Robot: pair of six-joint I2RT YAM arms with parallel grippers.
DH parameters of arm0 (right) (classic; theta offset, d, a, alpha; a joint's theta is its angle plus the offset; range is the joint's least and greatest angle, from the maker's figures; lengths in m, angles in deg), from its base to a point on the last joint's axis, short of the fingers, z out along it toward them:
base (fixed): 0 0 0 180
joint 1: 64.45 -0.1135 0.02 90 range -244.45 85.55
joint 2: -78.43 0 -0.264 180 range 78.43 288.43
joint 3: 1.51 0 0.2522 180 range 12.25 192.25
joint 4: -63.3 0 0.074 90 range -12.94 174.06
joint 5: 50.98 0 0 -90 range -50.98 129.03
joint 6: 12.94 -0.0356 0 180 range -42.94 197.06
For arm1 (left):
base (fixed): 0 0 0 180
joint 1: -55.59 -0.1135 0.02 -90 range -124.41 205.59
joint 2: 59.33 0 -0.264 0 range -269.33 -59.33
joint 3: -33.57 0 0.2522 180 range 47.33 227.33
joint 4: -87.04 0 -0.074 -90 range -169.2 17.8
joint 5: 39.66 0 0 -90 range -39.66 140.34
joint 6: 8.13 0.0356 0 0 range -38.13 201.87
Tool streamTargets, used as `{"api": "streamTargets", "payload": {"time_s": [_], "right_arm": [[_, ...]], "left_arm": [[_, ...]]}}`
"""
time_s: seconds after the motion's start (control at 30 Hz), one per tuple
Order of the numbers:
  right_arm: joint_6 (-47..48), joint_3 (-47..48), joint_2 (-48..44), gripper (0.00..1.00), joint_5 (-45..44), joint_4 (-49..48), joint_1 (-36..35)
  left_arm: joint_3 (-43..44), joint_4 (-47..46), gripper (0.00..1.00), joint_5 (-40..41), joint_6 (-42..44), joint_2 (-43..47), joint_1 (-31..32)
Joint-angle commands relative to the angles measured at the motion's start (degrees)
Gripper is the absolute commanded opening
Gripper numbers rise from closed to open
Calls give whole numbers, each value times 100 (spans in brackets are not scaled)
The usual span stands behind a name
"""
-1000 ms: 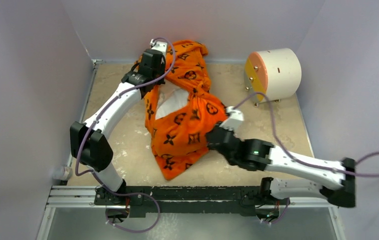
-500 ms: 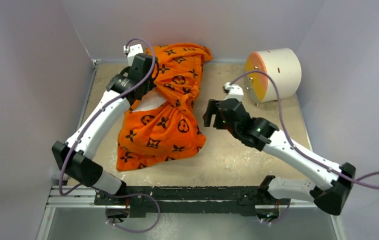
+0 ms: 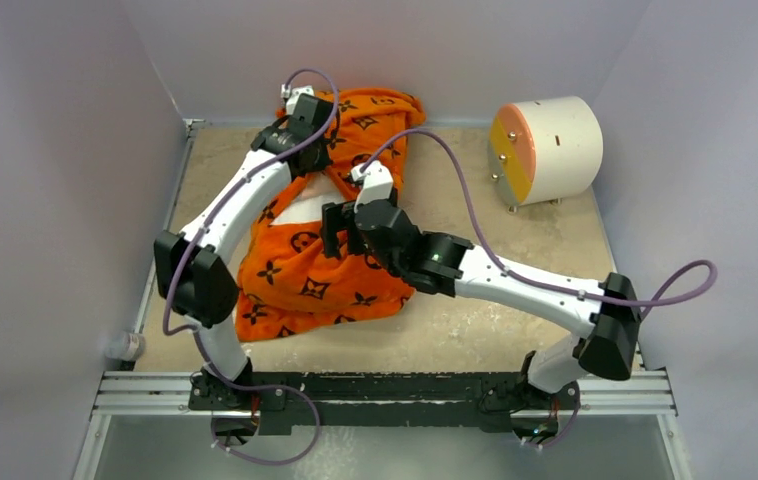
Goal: Remove the pillowcase from the pillow
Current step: Remove the pillow from the pillowcase.
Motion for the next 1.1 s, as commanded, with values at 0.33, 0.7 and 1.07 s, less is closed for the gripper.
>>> {"api": "streamTargets", "payload": {"time_s": [0.33,0.7,1.07], "right_arm": [[517,1368,1821,98,-730,-1332,-247],[-175,1783,2589,69,-1120,-101,-248],[-1063,-321,255,0,-1416,801,-236]], "left_arm": [[1637,-13,0,-1932,600,-1497,-806],[1698,-39,0,-2132,626,-1686,-1139],[1007,-498,0,-1396,-114,-1225,-1754]]}}
